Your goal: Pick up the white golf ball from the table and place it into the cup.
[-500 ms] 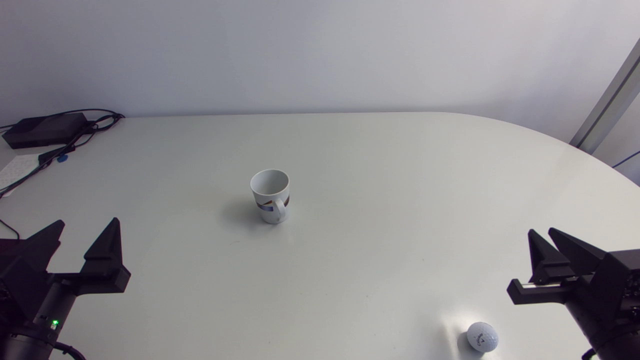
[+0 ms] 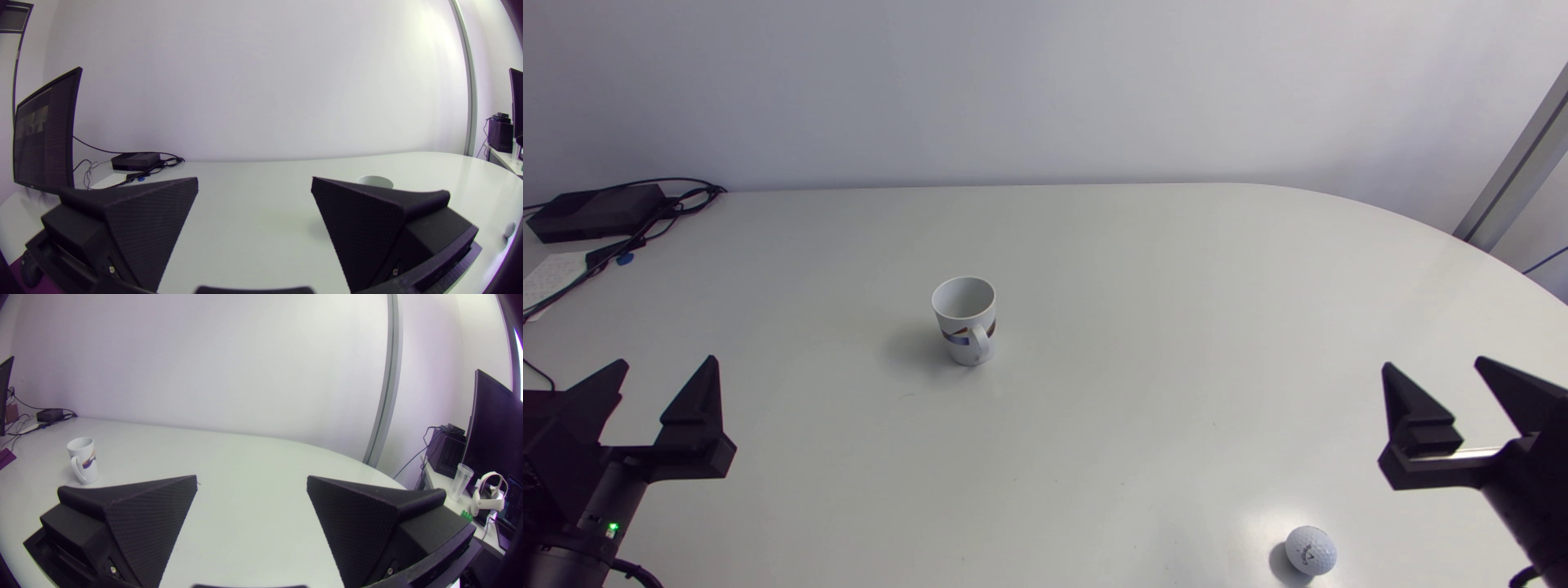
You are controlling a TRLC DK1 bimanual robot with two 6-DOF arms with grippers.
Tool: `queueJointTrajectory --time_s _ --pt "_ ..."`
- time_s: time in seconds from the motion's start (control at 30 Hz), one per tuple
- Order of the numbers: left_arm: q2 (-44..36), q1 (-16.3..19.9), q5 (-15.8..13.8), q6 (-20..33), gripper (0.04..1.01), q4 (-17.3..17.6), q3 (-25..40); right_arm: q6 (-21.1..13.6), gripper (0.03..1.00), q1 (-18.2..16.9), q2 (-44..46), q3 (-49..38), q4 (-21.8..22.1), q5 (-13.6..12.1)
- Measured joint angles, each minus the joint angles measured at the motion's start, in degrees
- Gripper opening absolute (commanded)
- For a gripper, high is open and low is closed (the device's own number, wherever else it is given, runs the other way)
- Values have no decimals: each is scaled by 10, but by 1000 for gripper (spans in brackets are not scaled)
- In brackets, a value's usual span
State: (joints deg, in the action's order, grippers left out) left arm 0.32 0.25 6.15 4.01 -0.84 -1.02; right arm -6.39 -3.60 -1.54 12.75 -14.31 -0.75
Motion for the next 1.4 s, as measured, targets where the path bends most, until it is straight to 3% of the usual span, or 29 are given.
queueJointTrajectory --time_s 0.23,0.47,0.7,0.9,1.23,1.4 --pt "0 0 0 0 993 0 0 3 959 1 -74 121 -69 -8" --pt "0 0 0 0 993 0 0 20 959 3 -205 247 -153 -26" --pt "0 0 0 0 993 0 0 39 959 3 -377 405 -283 -65" --pt "0 0 0 0 993 0 0 43 959 4 -498 496 -379 -73" --pt "0 0 0 0 993 0 0 51 959 10 -581 504 -407 -74" --pt "0 0 0 0 993 0 0 56 959 28 -589 495 -427 -49"
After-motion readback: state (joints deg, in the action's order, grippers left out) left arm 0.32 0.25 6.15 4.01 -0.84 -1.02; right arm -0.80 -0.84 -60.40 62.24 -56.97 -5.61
